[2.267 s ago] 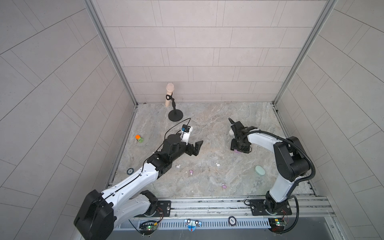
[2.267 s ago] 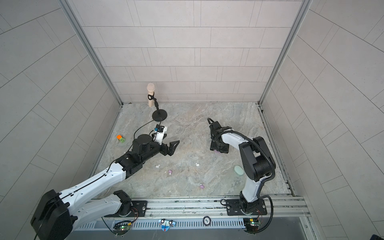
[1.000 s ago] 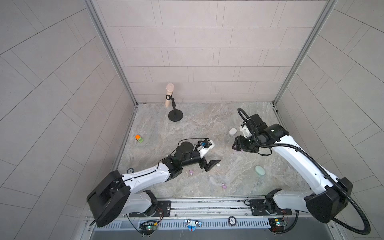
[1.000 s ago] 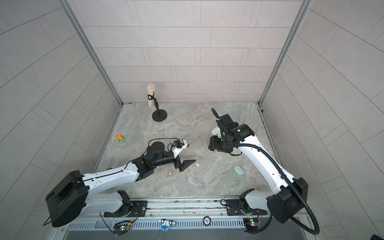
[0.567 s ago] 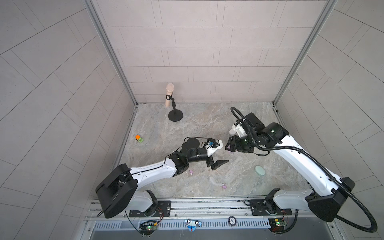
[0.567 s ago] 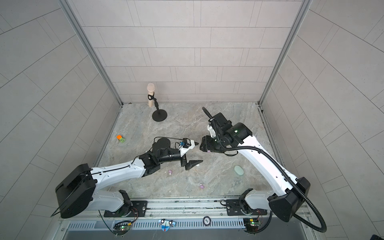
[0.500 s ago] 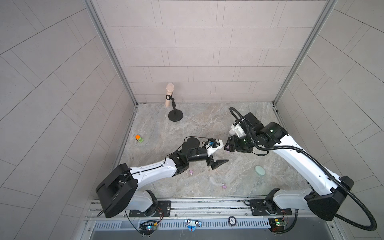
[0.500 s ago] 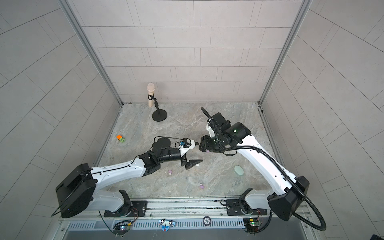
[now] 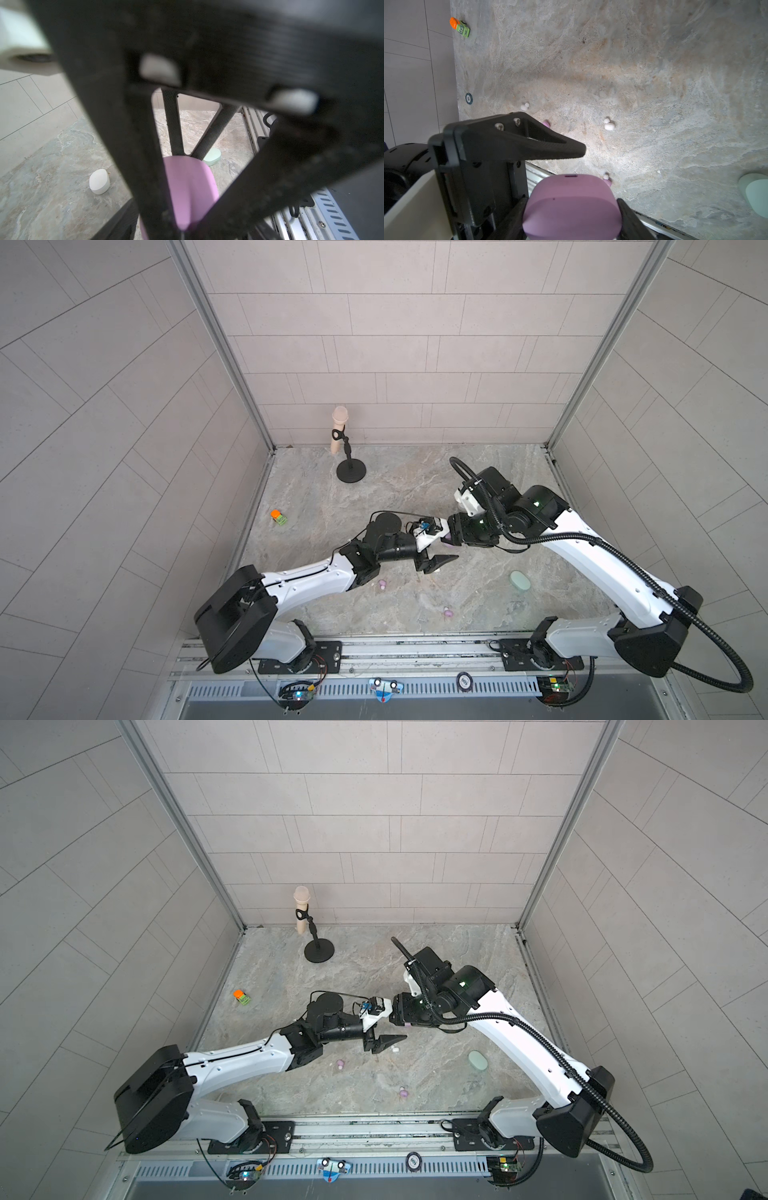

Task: Insert the wireless bluetooth earbuds into the charging case
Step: 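Carry the pink case toward the left gripper while the left gripper reaches toward it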

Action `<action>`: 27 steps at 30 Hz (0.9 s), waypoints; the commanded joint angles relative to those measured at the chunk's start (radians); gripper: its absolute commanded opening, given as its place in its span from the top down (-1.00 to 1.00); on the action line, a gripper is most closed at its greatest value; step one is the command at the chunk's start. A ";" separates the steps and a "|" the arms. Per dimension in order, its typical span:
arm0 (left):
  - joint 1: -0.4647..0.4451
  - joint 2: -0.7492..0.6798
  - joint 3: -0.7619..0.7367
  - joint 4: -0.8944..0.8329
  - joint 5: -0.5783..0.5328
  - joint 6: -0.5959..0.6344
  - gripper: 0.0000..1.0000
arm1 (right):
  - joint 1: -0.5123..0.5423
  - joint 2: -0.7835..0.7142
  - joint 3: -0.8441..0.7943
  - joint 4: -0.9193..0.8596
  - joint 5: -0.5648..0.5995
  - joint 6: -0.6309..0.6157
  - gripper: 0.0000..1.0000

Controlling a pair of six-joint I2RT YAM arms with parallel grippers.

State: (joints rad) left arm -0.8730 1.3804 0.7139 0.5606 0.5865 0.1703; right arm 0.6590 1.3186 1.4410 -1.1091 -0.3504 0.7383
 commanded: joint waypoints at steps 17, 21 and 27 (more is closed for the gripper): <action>-0.006 -0.027 0.009 0.032 -0.040 -0.009 -0.30 | 0.040 0.007 0.010 0.034 0.039 0.073 -0.09; -0.004 -0.026 0.009 0.034 -0.035 -0.012 -0.26 | 0.044 0.009 0.010 0.041 0.034 0.078 -0.09; -0.004 -0.024 0.009 0.038 -0.033 -0.018 -0.15 | 0.044 0.007 0.012 0.045 0.028 0.080 -0.09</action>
State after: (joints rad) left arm -0.8730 1.3735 0.7139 0.5777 0.5453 0.1581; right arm 0.6941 1.3247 1.4437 -1.0748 -0.3252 0.7982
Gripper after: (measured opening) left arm 0.585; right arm 0.639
